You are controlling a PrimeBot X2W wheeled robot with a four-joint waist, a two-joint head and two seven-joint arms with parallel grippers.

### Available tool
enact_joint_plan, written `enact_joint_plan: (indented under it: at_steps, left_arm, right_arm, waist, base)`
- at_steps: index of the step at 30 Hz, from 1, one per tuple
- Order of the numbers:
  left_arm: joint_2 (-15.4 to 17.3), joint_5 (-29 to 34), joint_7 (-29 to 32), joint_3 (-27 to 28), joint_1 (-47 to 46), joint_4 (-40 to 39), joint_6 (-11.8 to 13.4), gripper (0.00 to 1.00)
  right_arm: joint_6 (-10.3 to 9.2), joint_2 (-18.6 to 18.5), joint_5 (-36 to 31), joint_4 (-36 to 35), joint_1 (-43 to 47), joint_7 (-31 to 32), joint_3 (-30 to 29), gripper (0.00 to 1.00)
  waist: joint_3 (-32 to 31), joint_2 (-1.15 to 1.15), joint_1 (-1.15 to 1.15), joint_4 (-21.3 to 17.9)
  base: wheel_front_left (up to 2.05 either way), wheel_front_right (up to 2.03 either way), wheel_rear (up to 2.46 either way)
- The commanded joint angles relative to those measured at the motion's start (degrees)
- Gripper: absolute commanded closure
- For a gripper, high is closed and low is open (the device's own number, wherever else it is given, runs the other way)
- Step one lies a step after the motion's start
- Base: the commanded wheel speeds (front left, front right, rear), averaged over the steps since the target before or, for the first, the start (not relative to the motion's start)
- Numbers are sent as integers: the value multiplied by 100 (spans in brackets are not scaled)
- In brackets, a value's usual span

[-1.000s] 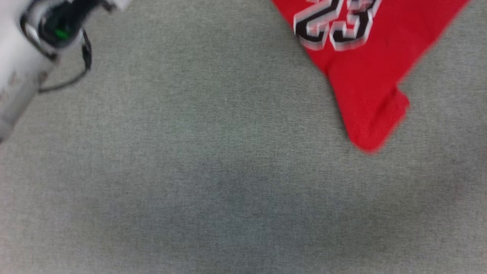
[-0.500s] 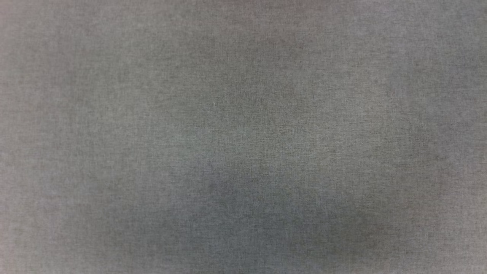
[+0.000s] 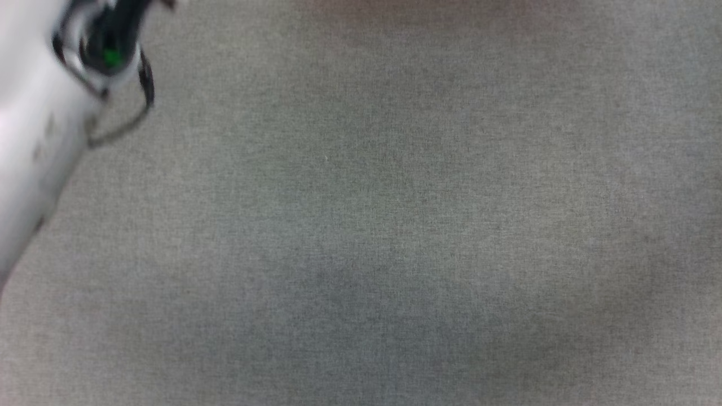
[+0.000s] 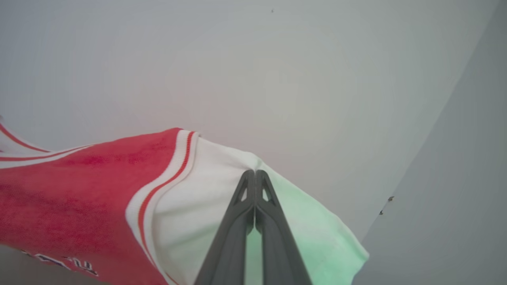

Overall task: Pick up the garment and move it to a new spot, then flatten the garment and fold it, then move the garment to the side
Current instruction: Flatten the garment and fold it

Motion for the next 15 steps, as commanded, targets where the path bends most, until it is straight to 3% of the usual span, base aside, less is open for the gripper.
enact_joint_plan:
  at_steps: [1, 10, 15]
  left_arm:
    - [123, -76, -7, -12, 228, -231, -13, 100]
    - [1191, -506, -7, 305, 2586, -2551, -14, 100]
    - [1433, -348, -7, 740, 3954, -3333, -14, 100]
  right_arm:
    - [-8, -124, 59, -181, 210, 20, 53, 100]
    - [-8, -1392, 618, -2131, 2078, 374, 214, 100]
    - [-8, -1931, 827, -2975, 3054, 475, 99, 100]
  waist:
    - [-64, 0, 0, 2]
    - [-438, 0, 0, 1]
    - [-596, 0, 0, -1]
  base:
    - [0, 0, 0]
    - [0, 0, 0]
    - [0, 0, 0]
